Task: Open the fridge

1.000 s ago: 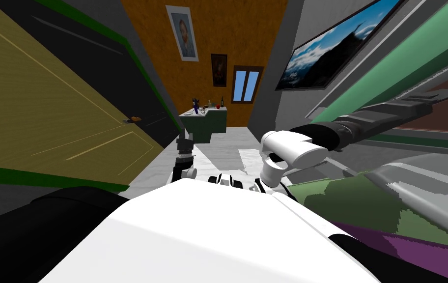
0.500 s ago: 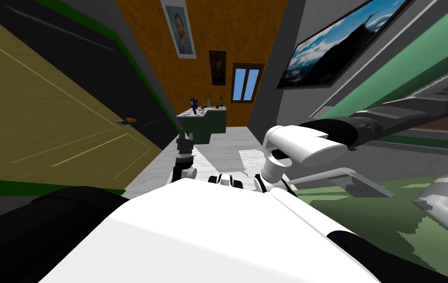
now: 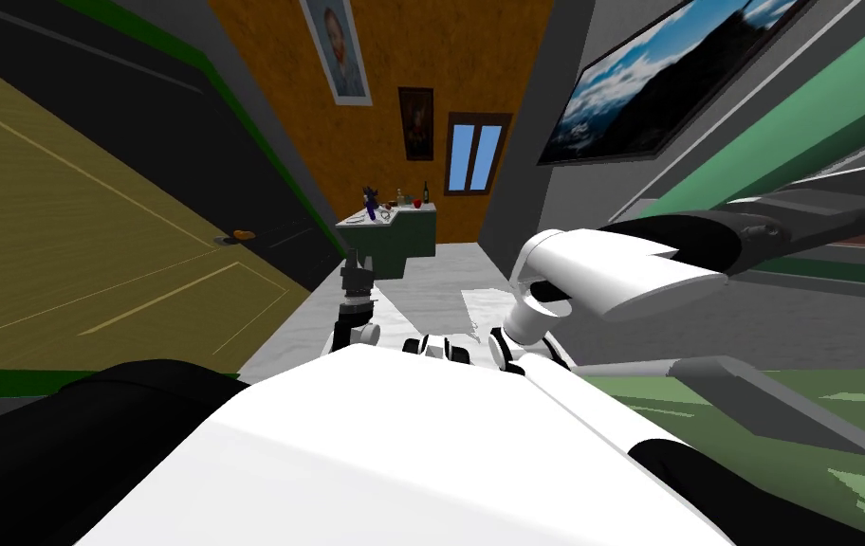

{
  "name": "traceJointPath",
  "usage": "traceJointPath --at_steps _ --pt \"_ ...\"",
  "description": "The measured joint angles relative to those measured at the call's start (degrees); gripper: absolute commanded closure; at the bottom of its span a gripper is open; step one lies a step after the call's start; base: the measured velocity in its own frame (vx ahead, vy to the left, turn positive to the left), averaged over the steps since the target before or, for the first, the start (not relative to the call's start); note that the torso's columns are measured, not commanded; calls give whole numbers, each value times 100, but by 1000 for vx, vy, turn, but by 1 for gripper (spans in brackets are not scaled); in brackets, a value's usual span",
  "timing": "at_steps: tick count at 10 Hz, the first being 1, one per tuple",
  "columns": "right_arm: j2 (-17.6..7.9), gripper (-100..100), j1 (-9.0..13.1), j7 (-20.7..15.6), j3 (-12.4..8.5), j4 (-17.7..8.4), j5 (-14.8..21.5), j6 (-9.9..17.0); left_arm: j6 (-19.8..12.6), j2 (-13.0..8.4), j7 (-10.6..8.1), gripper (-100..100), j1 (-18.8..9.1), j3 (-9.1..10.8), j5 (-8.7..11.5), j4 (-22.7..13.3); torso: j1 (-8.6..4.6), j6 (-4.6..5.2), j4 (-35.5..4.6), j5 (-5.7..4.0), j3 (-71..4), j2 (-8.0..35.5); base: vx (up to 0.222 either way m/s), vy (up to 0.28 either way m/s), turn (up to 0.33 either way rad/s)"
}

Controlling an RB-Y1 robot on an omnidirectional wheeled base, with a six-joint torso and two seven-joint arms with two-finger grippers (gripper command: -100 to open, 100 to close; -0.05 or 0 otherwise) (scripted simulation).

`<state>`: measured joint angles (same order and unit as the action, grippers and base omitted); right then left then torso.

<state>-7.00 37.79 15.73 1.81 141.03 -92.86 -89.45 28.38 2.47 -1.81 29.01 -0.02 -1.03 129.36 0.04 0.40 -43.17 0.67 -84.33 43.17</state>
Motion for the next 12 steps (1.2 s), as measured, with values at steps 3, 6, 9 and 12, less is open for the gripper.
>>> traceJointPath --at_steps 3,6,9,12 --pt "191 -100 283 -58 -167 96 -102 -167 0 0 0 0 0 0 0 0 19 -28 36 -15 -12 -37 106 1 -47" --pt "572 -100 577 -134 -273 154 -170 -541 0 0 0 0 -1 0 0 0 4 -46 91 -63 -28 -92 31 0 -7" --pt "570 100 695 -204 -308 117 -178 -584 0 0 0 0 -1 0 0 0 -19 -41 94 -74 -32 -99 19 -43 -9" --pt "587 100 681 -174 -410 22 -60 -647 0 0 0 0 2 0 0 0 -12 -20 64 -35 -59 -116 241 -5 -27"
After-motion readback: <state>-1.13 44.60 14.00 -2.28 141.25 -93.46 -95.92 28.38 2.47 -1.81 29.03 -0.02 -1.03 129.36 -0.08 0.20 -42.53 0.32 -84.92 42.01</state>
